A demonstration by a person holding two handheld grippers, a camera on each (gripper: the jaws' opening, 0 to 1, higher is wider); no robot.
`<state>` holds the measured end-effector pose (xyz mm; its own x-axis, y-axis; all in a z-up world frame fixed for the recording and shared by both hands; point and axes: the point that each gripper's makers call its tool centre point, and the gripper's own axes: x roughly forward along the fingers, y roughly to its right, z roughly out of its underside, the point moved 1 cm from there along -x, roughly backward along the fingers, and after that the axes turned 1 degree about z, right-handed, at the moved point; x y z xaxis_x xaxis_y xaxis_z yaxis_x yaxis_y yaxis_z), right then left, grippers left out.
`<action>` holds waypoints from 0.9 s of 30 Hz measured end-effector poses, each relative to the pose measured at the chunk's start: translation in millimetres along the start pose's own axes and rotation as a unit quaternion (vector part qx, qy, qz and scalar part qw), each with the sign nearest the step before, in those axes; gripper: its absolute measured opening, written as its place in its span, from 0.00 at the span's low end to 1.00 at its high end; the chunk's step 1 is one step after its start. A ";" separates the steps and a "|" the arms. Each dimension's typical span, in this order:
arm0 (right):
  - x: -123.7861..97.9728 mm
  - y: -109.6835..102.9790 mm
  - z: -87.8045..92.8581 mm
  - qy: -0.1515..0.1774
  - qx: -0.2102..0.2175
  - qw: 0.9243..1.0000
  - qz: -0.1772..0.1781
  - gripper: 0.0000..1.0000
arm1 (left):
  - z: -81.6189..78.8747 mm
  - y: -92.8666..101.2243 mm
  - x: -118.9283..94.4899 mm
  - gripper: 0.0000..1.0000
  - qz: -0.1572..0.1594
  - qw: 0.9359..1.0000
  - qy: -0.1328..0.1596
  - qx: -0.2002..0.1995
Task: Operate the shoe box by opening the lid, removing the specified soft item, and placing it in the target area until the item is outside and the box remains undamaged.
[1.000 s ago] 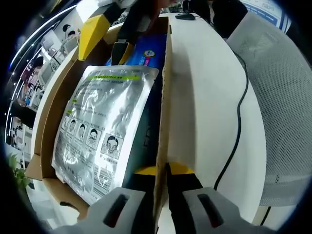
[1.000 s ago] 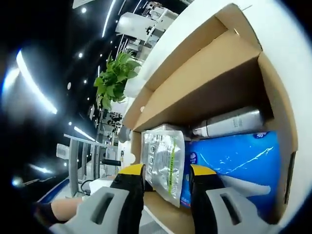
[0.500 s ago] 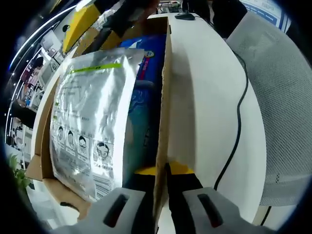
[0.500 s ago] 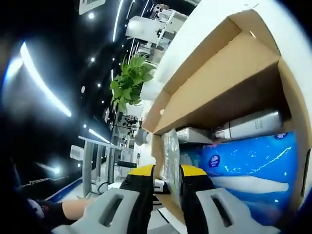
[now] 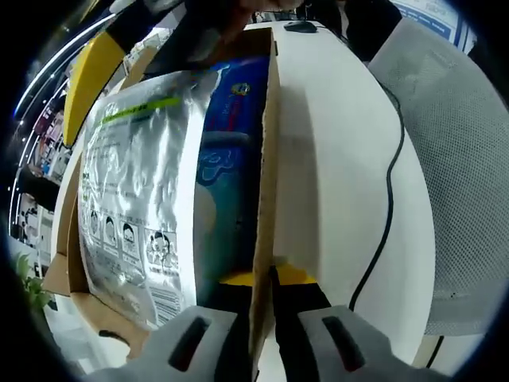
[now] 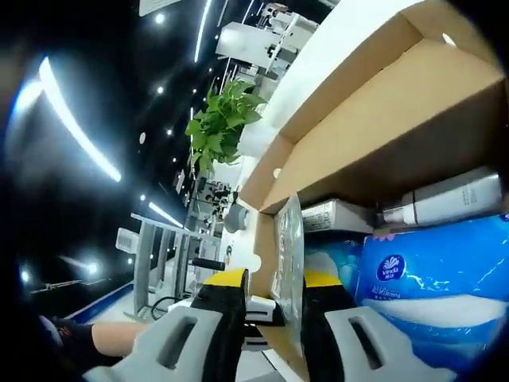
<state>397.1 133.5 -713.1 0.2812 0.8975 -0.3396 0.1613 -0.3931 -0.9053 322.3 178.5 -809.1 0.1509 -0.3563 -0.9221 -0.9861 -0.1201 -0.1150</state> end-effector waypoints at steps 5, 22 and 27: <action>1.0 6.5 0.1 -0.003 -0.016 1.000 0.017 0.20 | 0.3 0.1 0.0 0.03 0.000 1.000 0.001 0.001; -0.2 15.2 3.9 0.007 -0.024 0.998 0.053 0.00 | 0.7 -0.3 0.5 0.03 0.002 1.000 0.005 0.008; -0.3 18.6 5.8 0.013 -0.013 0.998 0.058 0.00 | 1.0 -0.4 0.7 0.03 0.002 1.000 0.005 0.009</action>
<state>394.5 127.0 -731.4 0.3235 0.8407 -0.4341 0.1508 -0.4988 -0.8535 322.7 179.2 -810.1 0.1476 -0.3666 -0.9186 -0.9877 -0.1023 -0.1179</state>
